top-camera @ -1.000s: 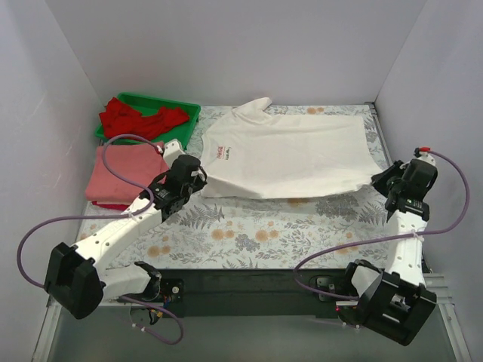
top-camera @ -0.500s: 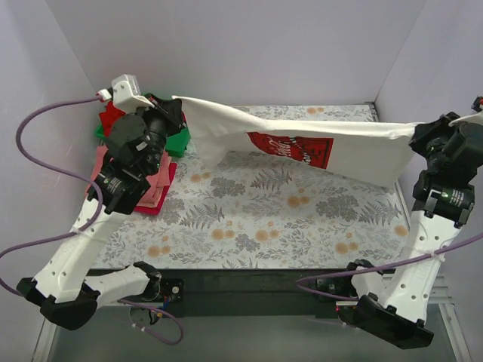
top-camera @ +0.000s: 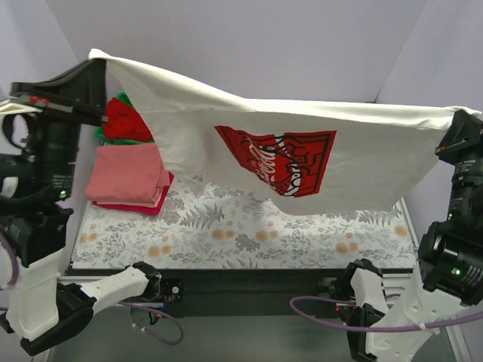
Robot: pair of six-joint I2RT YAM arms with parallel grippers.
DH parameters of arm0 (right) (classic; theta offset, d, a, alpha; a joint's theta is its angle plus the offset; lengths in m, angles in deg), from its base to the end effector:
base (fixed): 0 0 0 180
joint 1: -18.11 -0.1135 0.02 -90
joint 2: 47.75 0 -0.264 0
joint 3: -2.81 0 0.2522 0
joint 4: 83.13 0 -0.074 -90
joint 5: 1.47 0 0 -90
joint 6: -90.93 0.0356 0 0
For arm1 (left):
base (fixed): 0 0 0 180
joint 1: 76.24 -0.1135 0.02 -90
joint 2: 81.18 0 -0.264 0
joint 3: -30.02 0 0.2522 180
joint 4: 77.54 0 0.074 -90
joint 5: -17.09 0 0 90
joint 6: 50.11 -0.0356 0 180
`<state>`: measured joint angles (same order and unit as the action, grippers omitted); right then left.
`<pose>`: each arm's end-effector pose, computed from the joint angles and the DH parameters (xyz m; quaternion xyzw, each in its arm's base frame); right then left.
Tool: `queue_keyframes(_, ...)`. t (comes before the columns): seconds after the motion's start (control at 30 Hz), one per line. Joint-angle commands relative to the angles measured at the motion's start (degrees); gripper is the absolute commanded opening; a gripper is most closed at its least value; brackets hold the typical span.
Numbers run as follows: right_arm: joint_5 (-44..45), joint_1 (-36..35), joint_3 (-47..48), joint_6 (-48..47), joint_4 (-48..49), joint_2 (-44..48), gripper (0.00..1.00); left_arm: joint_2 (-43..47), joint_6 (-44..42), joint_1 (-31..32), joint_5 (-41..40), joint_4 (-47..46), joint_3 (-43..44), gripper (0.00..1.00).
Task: Fold and stack the t-shirts
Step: Flatten the tshirt out
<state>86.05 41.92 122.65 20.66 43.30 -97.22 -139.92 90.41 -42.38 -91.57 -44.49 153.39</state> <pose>0.0354 -0.0140 0.5834 0.2049 0.5600 -0.0157 0.8026 0.0751 -0.0367 0.6235 -0.2098 0.4560 -0.5198 0.6913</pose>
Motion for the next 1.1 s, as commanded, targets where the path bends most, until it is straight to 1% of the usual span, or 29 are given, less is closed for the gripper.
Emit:
queue_keyframes(0.0,4.7,0.1,4.6,-1.1,-0.6,1.2,0.01,0.7,-3.6,-0.3,4.8,0.4,7.9,0.0)
queue_keyframes(0.07,4.9,0.0,5.7,-1.0,-0.6,1.7,0.01,-0.1,-4.1,-0.2,6.1,1.6,12.1,0.0)
queue_keyframes(0.17,4.9,0.1,7.0,-1.1,-0.5,1.7,0.01,-1.2,-4.6,-0.3,7.1,1.7,14.8,0.0)
queue_keyframes(0.27,2.9,0.0,6.6,-1.2,-0.4,0.8,0.01,-1.9,-5.6,-0.3,6.6,0.5,14.2,0.0)
queue_keyframes(0.3,2.9,0.0,6.2,-1.2,-0.3,0.7,0.01,-2.3,-6.0,-0.3,5.9,-1.0,12.4,0.0)
queue_keyframes(0.37,0.1,0.1,3.3,-1.1,0.3,0.1,0.01,-3.3,-6.8,-0.2,-0.2,-3.2,9.4,0.0)
queue_keyframes(0.4,-1.5,0.0,2.0,-1.2,1.4,0.0,0.01,-3.9,-8.9,-0.3,-2.7,-5.6,6.2,0.0)
queue_keyframes(0.43,-2.3,0.1,-1.9,-1.0,2.3,-0.1,0.01,-5.8,-9.8,-0.3,-8.9,-7.3,4.3,0.0)
queue_keyframes(0.47,-3.2,0.0,-4.3,-0.8,3.5,0.1,0.01,-6.7,-10.8,-0.3,-10.9,-9.1,2.4,0.0)
queue_keyframes(0.5,-5.5,0.1,-7.4,-0.6,5.3,0.3,0.01,-8.0,-13.3,-0.3,-13.1,-12.8,-0.2,0.0)
queue_keyframes(0.53,-6.6,0.1,-12.9,-0.1,8.4,0.3,0.01,-10.2,-14.0,-0.3,-16.5,-14.7,-4.4,0.0)
queue_keyframes(0.57,-7.7,0.1,-16.0,0.0,10.0,0.2,0.01,-11.8,-14.6,-0.3,-17.7,-16.2,-6.8,0.0)
queue_keyframes(0.6,-9.7,0.1,-18.7,0.4,11.5,-0.1,0.01,-13.4,-15.5,-0.5,-19.6,-21.7,-9.1,0.0)
queue_keyframes(0.63,-10.5,0.0,-21.4,0.9,15.2,-1.0,0.01,-14.9,-16.8,-0.6,-21.3,-23.8,-13.4,0.0)
queue_keyframes(0.67,-11.3,0.0,-27.9,1.3,17.2,-1.6,0.01,-18.9,-16.0,-1.3,-20.2,-24.3,-14.6,0.0)
queue_keyframes(0.7,-12.4,0.0,-30.7,1.9,19.2,-2.7,0.01,-21.0,-14.7,-4.0,-19.1,-23.6,-15.5,0.0)
queue_keyframes(0.73,-13.0,0.1,-34.3,3.1,24.8,-3.5,0.01,-23.5,-10.8,-5.2,-17.8,-23.0,-16.8,0.0)
queue_keyframes(0.77,-13.9,0.1,-40.1,3.6,27.7,-4.3,0.01,-27.8,-10.0,-6.3,-14.9,-22.6,-17.3,0.0)
queue_keyframes(0.83,-16.1,0.1,-44.6,4.0,32.5,-8.6,0.01,-32.4,-9.7,-8.2,-12.7,-26.2,-19.4,0.0)
queue_keyframes(0.87,-18.0,0.1,-47.3,3.6,36.2,-10.6,0.01,-36.7,-10.3,-8.7,-9.8,-28.1,-21.5,0.0)
queue_keyframes(0.9,-18.6,0.0,-48.2,3.2,37.8,-15.3,0.01,-38.8,-10.5,-9.0,-8.3,-31.7,-22.1,0.0)
queue_keyframes(0.93,-19.7,-0.1,-48.7,2.3,39.2,-17.9,0.01,-43.4,-10.6,-9.6,-4.8,-33.0,-22.2,0.0)
queue_keyframes(0.97,-19.9,-0.3,-48.6,1.6,40.9,-20.7,0.01,-43.5,-10.6,-9.9,-4.8,-34.0,-21.7,0.0)
queue_keyframes(1.0,-19.9,-0.9,-48.3,1.1,41.3,-26.3,0.01,-48.2,-10.4,-10.0,-3.1,-35.0,-20.8,0.0)
queue_keyframes(1.03,-20.0,-1.1,-47.6,0.6,41.6,-29.2,0.01,-51.4,-10.4,-10.3,-2.4,-34.9,-19.2,0.0)
queue_keyframes(1.07,-20.2,-1.6,-46.5,-0.5,41.7,-32.1,0.01,-54.2,-10.2,-10.7,-2.1,-34.5,-15.6,0.0)
